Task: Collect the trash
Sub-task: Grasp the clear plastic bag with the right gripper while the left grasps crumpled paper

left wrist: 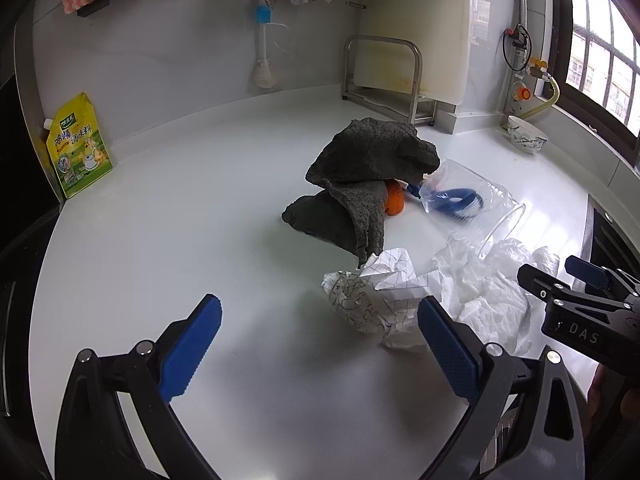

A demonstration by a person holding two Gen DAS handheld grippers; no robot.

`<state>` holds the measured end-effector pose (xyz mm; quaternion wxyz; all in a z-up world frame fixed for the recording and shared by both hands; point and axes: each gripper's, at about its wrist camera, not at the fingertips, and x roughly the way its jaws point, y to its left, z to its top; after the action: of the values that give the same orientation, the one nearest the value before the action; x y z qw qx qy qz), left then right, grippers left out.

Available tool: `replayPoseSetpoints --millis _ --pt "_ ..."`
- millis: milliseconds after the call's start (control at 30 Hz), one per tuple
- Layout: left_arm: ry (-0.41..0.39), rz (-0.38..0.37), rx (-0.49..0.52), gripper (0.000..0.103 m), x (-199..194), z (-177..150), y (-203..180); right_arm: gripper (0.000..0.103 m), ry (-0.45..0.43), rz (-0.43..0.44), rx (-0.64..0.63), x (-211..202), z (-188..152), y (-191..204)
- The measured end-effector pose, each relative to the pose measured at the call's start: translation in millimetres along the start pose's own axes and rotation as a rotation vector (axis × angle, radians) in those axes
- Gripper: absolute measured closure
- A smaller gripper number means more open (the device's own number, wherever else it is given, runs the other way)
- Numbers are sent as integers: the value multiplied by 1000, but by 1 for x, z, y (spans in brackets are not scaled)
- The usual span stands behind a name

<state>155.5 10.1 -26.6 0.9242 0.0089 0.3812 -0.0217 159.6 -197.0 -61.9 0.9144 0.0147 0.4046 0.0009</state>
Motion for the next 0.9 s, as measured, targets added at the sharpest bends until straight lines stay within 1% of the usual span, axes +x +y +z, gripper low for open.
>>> replayPoseSetpoints --millis 100,167,200,233,267,433,600,800,900 --pt "2 -1 1 6 3 1 0 22 31 2 -3 10 -3 1" --pt "6 -2 2 6 5 2 0 23 27 -1 11 12 -6 -1" --pt "7 -2 2 6 6 1 0 27 24 -1 17 12 -7 -1" --pt "8 -1 2 6 7 1 1 41 24 3 16 13 -8 -1" --pt "10 0 0 6 8 1 1 48 29 3 11 13 -9 -1" --pt "24 -9 -11 6 14 1 2 58 21 22 32 12 -9 -4" --pt "19 -9 -2 6 19 2 -4 59 22 32 46 12 -9 -7" --pt "29 7 -5 6 35 8 -11 59 16 40 51 12 -10 -9" --pt "16 17 -8 6 39 13 -13 60 14 43 53 12 -10 -8"
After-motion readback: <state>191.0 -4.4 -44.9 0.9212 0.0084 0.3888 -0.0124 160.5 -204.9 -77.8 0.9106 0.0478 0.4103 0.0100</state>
